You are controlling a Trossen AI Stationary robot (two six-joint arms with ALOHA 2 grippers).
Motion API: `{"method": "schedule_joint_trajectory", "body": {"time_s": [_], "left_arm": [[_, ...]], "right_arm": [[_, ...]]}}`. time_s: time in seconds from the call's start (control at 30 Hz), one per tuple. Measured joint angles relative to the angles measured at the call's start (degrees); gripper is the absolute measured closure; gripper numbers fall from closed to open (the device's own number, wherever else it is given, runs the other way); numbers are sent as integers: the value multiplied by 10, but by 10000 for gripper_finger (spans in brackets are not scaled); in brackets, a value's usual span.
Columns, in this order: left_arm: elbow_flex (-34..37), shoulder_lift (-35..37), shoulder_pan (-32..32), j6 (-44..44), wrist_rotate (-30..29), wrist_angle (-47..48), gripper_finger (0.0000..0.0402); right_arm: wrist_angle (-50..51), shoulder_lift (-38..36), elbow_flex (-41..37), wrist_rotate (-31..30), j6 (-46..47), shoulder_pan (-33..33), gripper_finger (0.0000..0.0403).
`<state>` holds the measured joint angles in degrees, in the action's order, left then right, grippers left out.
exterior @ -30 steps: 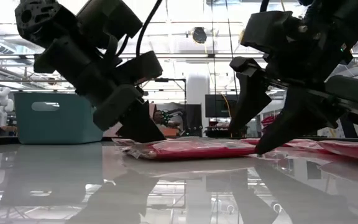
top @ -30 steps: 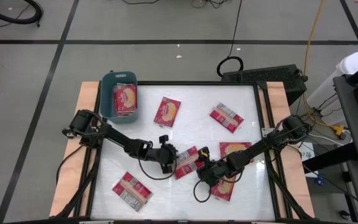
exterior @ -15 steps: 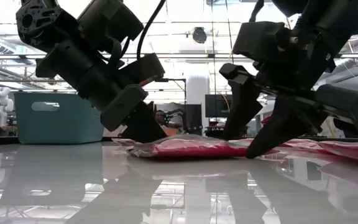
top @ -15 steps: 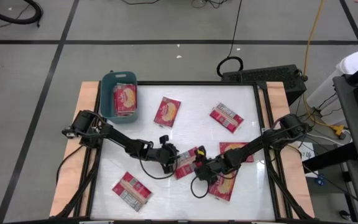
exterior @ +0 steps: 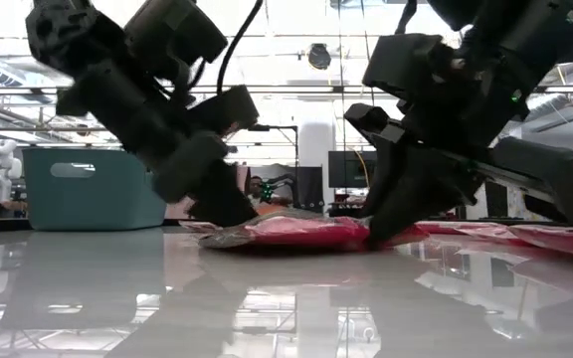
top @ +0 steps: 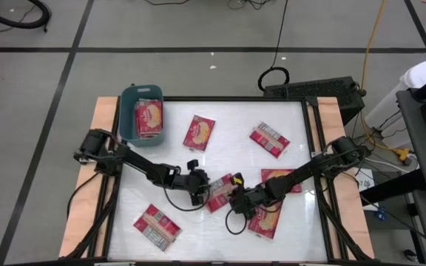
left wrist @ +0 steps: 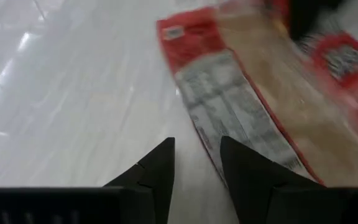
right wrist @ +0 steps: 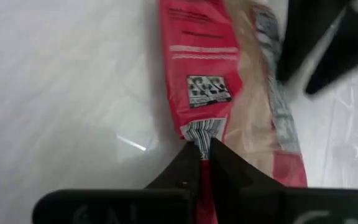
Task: Sort popcorn bags into baskets
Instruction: Stack the red popcorn bag on top of the other red popcorn bag into the blue bin
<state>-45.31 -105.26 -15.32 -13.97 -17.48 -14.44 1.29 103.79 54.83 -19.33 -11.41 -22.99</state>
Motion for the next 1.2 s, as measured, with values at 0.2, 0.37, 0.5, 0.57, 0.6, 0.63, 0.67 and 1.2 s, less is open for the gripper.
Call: {"method": "schedule_joint_trajectory", "body": {"time_s": [0.2, 0.37, 0.5, 0.57, 0.6, 0.63, 0.67, 1.2], "left_arm": [[-1, 123, -22, 41, -13, 70, 266], [-1, 176, -65, 100, -30, 83, 257], [-1, 177, -102, 127, -52, 75, 220], [-1, 173, -112, 126, -77, 69, 192], [-1, 171, -116, 122, -93, 70, 177], [-1, 169, -119, 117, -104, 70, 162], [-1, 167, -120, 111, -109, 70, 148], [-2, 61, -70, 22, -115, -11, 197]], "right_arm": [[10, -40, -1, 29, 61, 23, 399], [14, -78, -1, 90, 130, 59, 399], [14, -106, -1, 165, 169, 95, 399], [15, -116, -1, 211, 183, 113, 399], [14, -121, -1, 234, 185, 122, 399], [15, -124, -1, 254, 185, 129, 399], [14, -126, -1, 272, 186, 136, 399], [8, -127, 0, 358, 272, 190, 399]]}}
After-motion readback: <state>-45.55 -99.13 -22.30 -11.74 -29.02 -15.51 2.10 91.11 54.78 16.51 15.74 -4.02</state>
